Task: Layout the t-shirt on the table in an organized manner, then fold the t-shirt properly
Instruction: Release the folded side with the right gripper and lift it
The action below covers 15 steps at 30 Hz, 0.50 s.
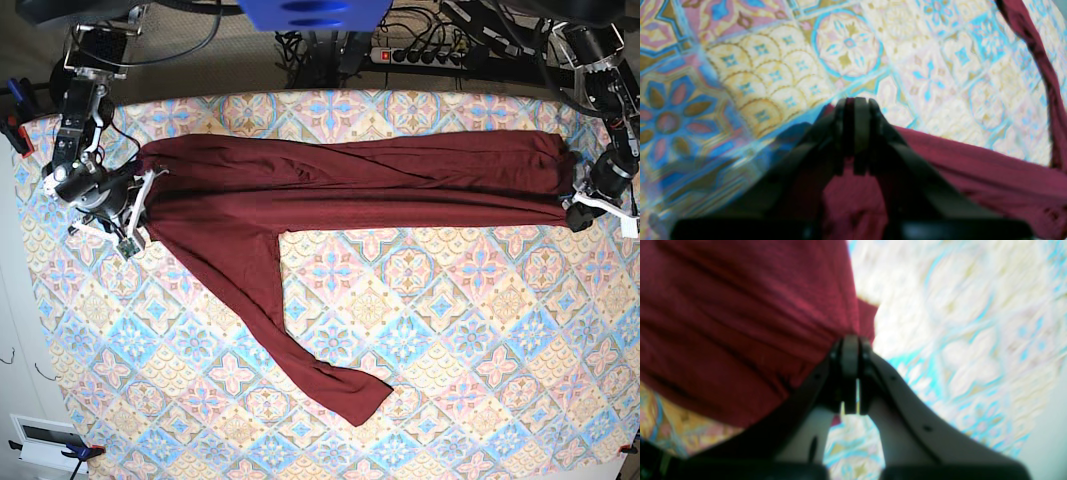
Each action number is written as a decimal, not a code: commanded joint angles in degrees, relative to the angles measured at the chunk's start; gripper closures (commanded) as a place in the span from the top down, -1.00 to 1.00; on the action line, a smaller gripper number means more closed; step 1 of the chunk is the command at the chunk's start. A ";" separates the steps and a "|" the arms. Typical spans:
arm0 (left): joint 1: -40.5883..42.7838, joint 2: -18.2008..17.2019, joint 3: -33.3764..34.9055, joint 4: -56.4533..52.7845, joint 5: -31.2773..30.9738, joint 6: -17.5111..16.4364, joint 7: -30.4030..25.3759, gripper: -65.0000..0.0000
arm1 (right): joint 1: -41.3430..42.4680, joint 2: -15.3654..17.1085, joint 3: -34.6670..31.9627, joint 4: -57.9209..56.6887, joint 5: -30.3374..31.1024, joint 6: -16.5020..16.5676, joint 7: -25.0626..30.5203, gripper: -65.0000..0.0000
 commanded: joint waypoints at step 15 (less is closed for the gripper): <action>1.55 -0.33 2.96 0.54 10.99 0.24 -1.34 -1.00 | -4.00 0.97 -0.19 1.04 0.09 -0.27 1.06 -0.98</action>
